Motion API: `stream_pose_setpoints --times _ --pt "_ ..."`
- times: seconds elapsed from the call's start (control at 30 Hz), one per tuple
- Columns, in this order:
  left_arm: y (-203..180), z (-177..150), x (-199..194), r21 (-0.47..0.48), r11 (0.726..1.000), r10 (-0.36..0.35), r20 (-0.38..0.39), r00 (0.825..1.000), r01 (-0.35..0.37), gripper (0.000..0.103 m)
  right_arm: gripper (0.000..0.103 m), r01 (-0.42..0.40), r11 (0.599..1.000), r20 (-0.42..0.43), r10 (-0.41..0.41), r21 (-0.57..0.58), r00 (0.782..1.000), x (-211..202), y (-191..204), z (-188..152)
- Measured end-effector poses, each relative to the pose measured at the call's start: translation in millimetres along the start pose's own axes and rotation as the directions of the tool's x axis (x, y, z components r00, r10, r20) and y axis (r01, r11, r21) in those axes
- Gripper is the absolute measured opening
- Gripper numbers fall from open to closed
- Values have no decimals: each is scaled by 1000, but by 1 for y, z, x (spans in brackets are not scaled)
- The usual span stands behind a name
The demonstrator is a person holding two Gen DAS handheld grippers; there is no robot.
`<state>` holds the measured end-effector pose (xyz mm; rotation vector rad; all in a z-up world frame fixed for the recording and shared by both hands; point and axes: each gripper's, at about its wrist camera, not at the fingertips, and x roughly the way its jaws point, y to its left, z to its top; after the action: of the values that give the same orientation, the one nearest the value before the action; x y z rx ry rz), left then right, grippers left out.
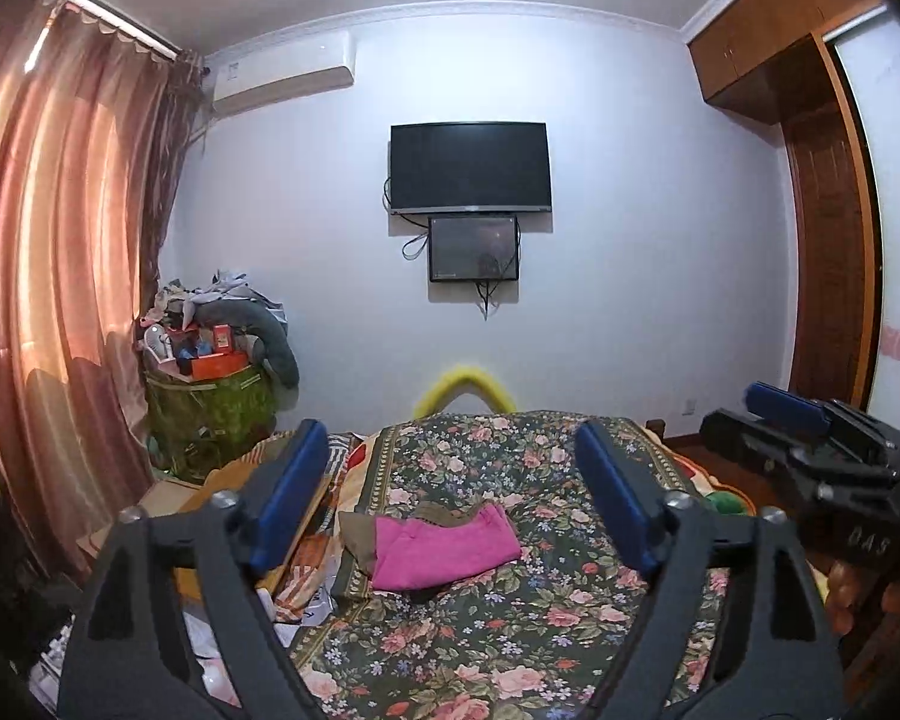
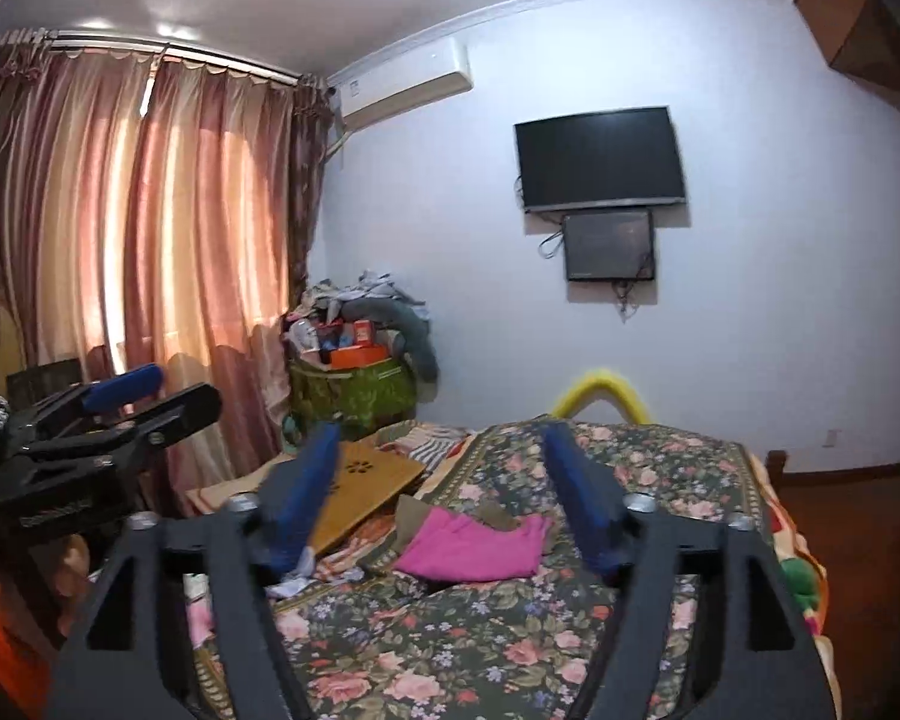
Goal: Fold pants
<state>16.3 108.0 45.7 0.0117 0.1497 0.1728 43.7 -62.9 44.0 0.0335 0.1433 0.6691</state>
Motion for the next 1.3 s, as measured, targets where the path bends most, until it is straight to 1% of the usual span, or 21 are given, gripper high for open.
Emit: stream_pose_setpoints --times 0.03,0.07,0.1,0.13,0.2,0.4,0.67,0.97,1.3 --pt "-1 -1 -3 -1 1000 0 1 1000 0 90 89 11 1000 5 -11 0 1000 -1 0 0" --pt "-2 -2 -5 1 1000 0 0 1000 0 91 93 22 1000 11 -22 2 1000 -3 0 0" --pt "-4 -2 -6 3 1000 1 -2 1000 -1 94 100 30 1000 15 -30 5 999 -6 1 0" --pt "-5 -3 -7 5 1000 3 -4 1000 -3 97 103 36 999 18 -36 7 999 -6 0 1" --pt "-8 -5 -9 8 1000 6 -4 1000 -6 100 103 47 999 25 -47 12 999 -10 -1 1" --pt "-11 -8 -12 14 1000 9 -1 1000 -9 103 103 54 998 18 -54 27 998 -16 -4 -2" --pt "-11 -9 -11 -11 1000 -5 -9 1000 5 103 103 59 998 5 -60 27 998 -21 -3 -9" --pt "-7 -14 -2 -19 1000 4 -23 1000 -4 103 103 55 998 -16 -55 27 998 -20 -3 -13" --pt "-1 -16 3 -38 999 -3 -38 999 2 103 103 54 998 -23 -54 22 998 -20 -2 -11"
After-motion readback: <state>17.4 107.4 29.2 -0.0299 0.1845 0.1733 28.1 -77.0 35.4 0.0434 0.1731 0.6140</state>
